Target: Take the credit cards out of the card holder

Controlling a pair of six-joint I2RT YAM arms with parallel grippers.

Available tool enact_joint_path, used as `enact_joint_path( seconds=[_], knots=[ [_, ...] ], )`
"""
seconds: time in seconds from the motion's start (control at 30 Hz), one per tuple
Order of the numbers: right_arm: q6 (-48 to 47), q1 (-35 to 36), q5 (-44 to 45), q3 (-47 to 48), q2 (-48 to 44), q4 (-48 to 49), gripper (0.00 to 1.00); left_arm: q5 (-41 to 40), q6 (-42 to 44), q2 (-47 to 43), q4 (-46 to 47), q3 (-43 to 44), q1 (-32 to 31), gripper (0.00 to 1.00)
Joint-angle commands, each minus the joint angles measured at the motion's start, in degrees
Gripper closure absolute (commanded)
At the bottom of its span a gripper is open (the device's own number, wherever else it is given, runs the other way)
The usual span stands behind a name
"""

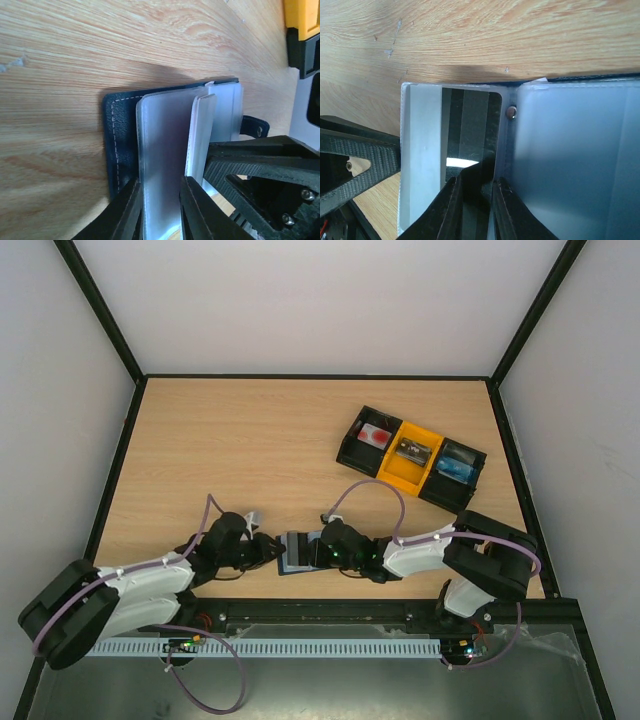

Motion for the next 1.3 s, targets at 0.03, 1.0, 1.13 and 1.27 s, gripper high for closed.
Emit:
enact_joint_path(
  seconds=[0.03,1.0,1.13,1.27],
  knots=[
    [0.11,0.51,1.42,-0.83,-0.42,1.66,0.82,0.5,-1.39,-1.96,-1.12,1.63,0.19,0.74],
    [0.85,0.53,1.78,-1.32,-0.77,2.21,0.82,-1.51,-4.11,0.53,8.01,-2.33,-0.85,0.85],
    [1.11,0.47,1.29,-1.68,0.04,3.35,0.82,-3.11,-4.21,2.97,8.92,-2.92,-1.88,0.89],
    [1.23,0.47,0.94,-1.73,0.35,3.81,0.82,-3.41,-3.7,4.81,8.6,-2.91,-2.01,0.89]
  ],
)
